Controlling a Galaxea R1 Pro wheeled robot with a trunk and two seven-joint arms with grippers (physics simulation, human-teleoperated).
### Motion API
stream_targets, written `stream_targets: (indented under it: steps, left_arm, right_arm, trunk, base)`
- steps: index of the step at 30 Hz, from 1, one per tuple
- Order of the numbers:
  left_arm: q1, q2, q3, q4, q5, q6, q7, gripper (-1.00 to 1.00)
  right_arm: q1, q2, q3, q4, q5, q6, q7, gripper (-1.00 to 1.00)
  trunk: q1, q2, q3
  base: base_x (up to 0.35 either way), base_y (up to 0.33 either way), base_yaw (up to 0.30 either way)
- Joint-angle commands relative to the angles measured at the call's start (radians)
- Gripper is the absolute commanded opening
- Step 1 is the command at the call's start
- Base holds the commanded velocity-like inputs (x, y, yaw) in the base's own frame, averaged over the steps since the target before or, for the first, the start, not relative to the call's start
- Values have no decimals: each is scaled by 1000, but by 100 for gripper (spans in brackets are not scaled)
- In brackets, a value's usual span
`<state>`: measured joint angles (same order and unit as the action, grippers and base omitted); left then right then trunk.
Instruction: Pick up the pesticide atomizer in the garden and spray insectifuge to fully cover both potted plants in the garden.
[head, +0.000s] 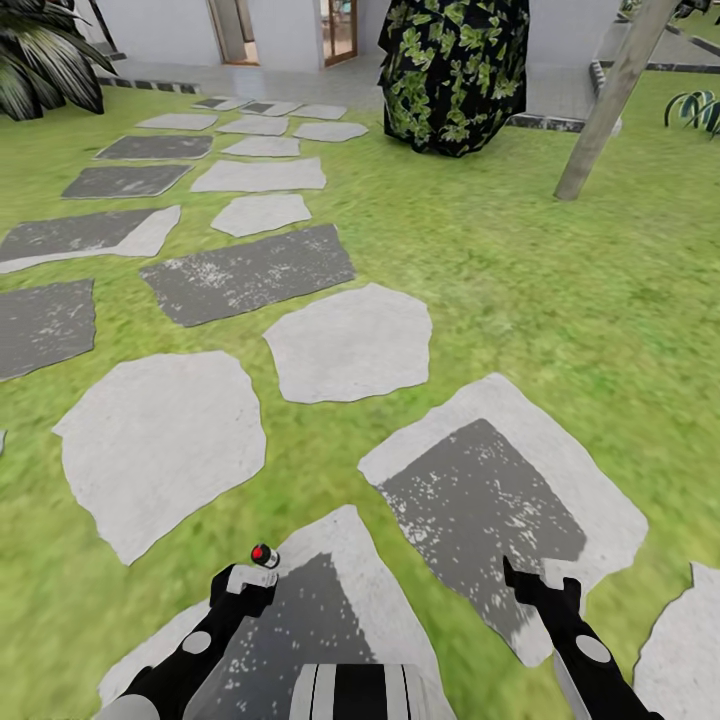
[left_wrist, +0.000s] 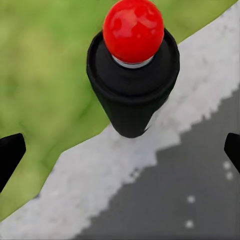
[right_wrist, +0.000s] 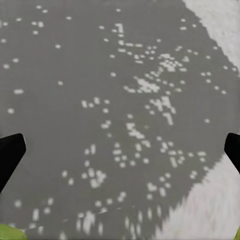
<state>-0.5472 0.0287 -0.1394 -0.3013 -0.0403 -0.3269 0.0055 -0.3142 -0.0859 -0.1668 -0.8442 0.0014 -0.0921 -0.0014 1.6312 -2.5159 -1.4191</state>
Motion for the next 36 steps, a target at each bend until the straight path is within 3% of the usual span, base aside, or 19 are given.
stream_targets:
  steps: [1,36]
  left_arm:
    - [0,0,-2,1,-4,-3,1,100]
    - [0,-1,-2,0,-4,-4,1,100]
  right_arm:
    - [0,0,0,1,0,-3,0,100]
    - [0,0,0,1,0,-3,0,100]
  trunk:
    - [0,0,-1]
    - [0,0,-1]
  base:
    - [35,0,17]
    - [36,0,1]
